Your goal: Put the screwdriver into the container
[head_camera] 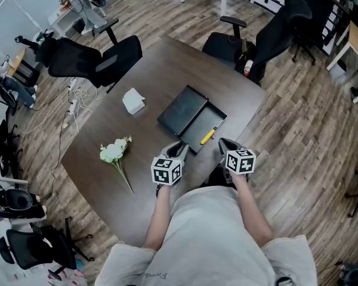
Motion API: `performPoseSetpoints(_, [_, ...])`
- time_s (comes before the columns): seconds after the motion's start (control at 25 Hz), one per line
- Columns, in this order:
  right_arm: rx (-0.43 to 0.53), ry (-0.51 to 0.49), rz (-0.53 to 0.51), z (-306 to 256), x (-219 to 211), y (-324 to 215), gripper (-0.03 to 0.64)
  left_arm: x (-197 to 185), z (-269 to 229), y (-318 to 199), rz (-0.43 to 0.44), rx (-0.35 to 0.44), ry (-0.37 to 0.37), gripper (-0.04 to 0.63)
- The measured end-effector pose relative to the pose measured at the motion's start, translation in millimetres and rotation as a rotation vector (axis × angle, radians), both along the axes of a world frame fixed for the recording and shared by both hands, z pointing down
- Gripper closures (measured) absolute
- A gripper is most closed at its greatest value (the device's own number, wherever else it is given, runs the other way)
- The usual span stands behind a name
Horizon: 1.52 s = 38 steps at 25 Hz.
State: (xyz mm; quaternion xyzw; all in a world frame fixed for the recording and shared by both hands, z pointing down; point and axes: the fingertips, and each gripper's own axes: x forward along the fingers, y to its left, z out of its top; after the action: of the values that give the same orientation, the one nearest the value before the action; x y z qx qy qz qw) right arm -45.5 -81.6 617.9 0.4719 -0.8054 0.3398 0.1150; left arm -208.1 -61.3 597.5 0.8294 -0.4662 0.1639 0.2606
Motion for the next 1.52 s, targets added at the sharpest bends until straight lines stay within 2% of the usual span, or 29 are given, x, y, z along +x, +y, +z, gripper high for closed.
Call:
performPoseSetpoints(0.4, [0.022, 0.072, 0.005, 2.3, 1.5, -2.5, 0.621, -1.2, 1.6, -0.4, -0.007, -0.005, 0.012, 0.462])
performPoseSetpoints(0.68, [0.062, 0.048, -0.017, -5.3, -2.4, -2.5, 0.62, -4.9, 0.8, -1.1, -0.031, -0.009, 0.017, 0.54])
performPoseSetpoints(1.2, [0.086, 0.062, -0.095, -6.3, -17.5, 1.2, 0.62, -8.6, 2.1, -1.2, -0.039, -0.017, 0.024, 0.54])
performPoseSetpoints(1.52, [0.106, 0.067, -0.109, -8.4, -18.4, 2.2, 0.62, -7.1, 2.8, -0.2, -0.036, -0.021, 0.019, 0.54])
